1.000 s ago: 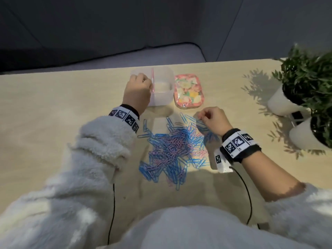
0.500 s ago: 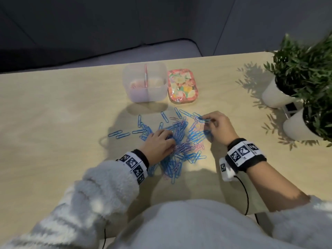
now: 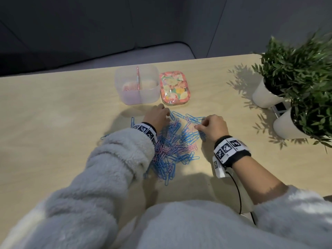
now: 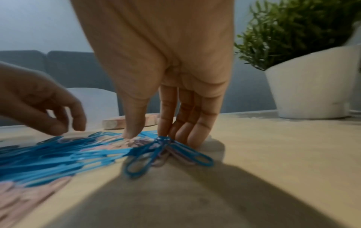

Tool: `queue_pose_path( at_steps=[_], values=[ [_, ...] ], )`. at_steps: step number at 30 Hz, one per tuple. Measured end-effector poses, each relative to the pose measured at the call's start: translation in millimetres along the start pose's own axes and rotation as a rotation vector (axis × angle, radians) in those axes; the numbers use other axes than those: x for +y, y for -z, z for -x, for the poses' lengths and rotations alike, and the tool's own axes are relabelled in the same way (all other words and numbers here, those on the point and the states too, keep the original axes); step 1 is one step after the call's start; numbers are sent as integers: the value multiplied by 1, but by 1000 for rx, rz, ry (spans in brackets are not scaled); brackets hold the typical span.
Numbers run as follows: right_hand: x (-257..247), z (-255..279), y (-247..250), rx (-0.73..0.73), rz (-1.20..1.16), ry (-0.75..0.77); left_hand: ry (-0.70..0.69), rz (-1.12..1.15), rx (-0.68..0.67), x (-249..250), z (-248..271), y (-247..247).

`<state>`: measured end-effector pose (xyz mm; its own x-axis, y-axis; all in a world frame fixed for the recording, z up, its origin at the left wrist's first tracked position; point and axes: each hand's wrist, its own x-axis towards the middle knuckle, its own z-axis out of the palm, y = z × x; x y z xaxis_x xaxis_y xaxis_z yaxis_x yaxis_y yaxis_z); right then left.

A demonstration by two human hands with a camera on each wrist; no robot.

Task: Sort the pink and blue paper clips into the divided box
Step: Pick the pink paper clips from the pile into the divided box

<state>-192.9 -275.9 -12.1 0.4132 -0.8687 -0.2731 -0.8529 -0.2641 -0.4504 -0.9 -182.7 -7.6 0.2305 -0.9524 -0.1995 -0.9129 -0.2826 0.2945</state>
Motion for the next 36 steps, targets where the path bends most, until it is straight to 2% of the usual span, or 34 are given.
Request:
queue_pose_path(
  at_steps=[3, 8, 12, 15, 18, 20, 22, 24, 27, 31, 33, 36],
  values=[
    [-12, 2, -9, -39, -15, 35, -31, -83, -22, 0, -3, -6],
    [-21, 4, -18, -36, -100, 62, 0, -41, -15, -4, 2, -14],
    [-18, 5, -19, -47, -89, 10, 186, 261, 58, -6, 2, -12],
    [-12, 7, -22, -34, -46, 23, 258, 538, -9, -1, 0, -8],
    [-11, 9, -21, -5, 32, 113, 311, 721, -94, 11, -4, -5],
    [-11, 10, -21, 9, 116, 195, 320, 683, -116, 18, -8, -5],
    [-10, 9, -19, -11, 224, 249, 297, 532, -123, 23, -9, -7],
    [-9, 8, -16, -10, 226, 263, 262, 393, -114, 28, -9, -11],
    [0, 2, -11, 51, -66, 131, 243, 301, -113, 29, -8, -14],
    [9, -9, -10, 67, -674, -142, 276, 373, -84, 20, -4, -11],
    [5, -13, -8, 15, -956, -295, 291, 422, -41, 12, 0, -9],
    [-4, -16, 4, -151, -1207, -438, 283, 440, -34, 1, 5, -8]
  ],
)
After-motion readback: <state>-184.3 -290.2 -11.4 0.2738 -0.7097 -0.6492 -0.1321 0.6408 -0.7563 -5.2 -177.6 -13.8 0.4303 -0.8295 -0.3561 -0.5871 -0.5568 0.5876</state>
